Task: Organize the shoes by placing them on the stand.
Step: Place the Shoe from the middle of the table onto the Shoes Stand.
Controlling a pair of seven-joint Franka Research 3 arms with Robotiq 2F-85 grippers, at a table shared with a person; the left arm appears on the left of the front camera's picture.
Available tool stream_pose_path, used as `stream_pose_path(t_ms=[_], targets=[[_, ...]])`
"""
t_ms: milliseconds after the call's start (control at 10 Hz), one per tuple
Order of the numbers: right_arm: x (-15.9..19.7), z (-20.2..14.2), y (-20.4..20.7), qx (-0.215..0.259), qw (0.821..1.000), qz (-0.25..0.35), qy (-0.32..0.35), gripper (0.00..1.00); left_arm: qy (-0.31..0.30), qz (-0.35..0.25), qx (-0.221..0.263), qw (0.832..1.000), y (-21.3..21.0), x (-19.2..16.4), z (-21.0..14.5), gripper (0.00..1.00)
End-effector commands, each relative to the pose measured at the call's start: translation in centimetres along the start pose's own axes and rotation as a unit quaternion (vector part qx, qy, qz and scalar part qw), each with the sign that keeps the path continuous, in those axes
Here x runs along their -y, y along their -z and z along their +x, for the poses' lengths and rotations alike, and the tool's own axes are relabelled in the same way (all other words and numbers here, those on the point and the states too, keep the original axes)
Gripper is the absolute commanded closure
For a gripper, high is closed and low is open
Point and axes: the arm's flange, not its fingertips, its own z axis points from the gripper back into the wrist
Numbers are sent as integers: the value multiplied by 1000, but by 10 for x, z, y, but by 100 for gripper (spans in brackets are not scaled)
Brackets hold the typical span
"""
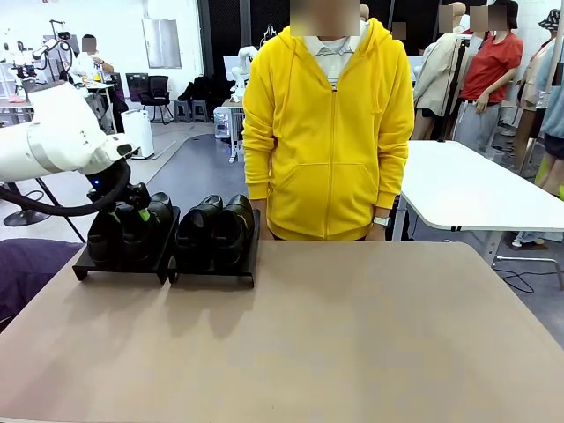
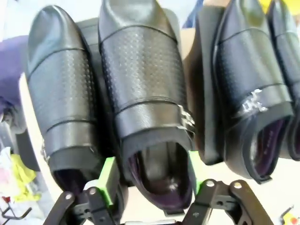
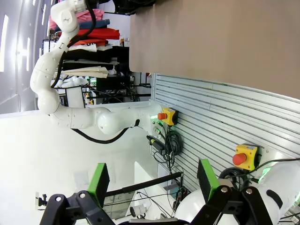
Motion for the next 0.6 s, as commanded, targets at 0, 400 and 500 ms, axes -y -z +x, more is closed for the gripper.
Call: stream_pose_path(t_ms=[0,400,500], targets=[[-5,2,0,3,1000,10,-14,0,25,3,-21,999,-26,13,-16,0],[-5,2,0,3,1000,10,-14,0,86,-30,-118,989,-132,26,-73,0],[-5,2,0,3,1000,10,-14,0,106,-56,-144,982,-151,33,-108,0]])
